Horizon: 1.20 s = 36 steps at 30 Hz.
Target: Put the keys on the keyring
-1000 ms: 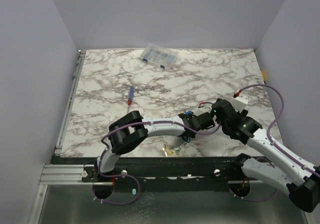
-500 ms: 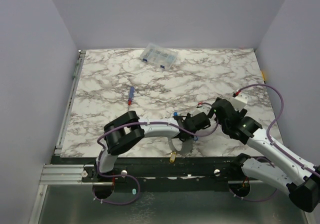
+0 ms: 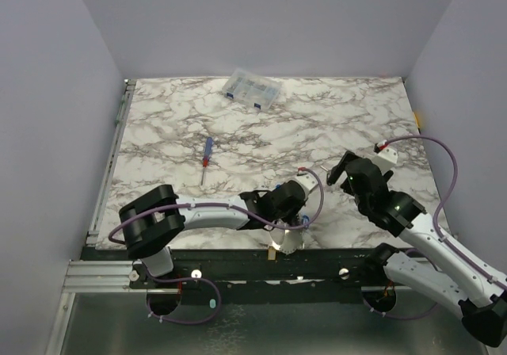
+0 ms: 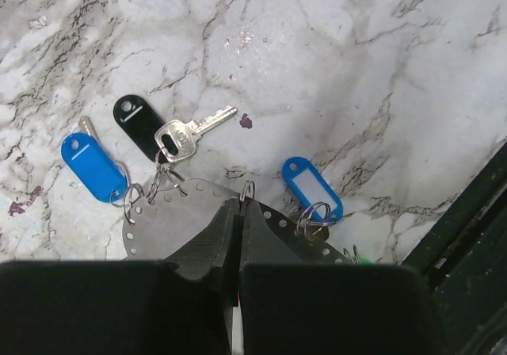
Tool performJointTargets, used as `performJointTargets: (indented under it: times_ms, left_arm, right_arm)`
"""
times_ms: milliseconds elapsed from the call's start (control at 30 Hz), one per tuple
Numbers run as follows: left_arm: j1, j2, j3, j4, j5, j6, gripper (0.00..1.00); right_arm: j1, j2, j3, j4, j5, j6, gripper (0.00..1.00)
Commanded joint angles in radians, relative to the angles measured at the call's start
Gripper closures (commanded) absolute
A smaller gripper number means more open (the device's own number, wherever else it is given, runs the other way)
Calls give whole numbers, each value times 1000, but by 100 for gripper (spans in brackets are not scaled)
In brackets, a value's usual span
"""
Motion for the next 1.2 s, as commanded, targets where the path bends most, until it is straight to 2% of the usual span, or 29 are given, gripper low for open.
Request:
performJointTargets:
  times_ms: [0, 167, 267, 533, 767, 933, 1067, 1167]
  left_arm:
    - [4, -93, -82, 178, 44, 53, 100]
    - [5, -187, -170, 272, 73, 101, 100]
    - [7, -249, -214, 322, 91, 122, 100]
    - [16, -447, -366, 514, 111, 139, 100]
    - [22, -648, -498, 666, 101, 125, 100]
    - [24, -757, -543, 740, 27, 104, 100]
    - [24, -765, -563, 831, -16, 66, 100]
    - [25, -748, -572, 896, -41, 45, 100]
  right_arm:
    - [2, -46, -25, 58, -29, -47, 6]
    - [4, -105, -45, 108, -67, -100, 6]
    - [3, -154, -70, 181, -153, -189, 6]
    - [4, -307, -135, 387, -454, -395, 7]
    - [3, -419, -202, 628, -779, -442, 14]
    - [3, -371, -199, 689, -977, -467, 16]
    - [4, -273, -172, 670, -1050, -465, 18]
    - [4, -220, -176, 720, -1136, -432, 18]
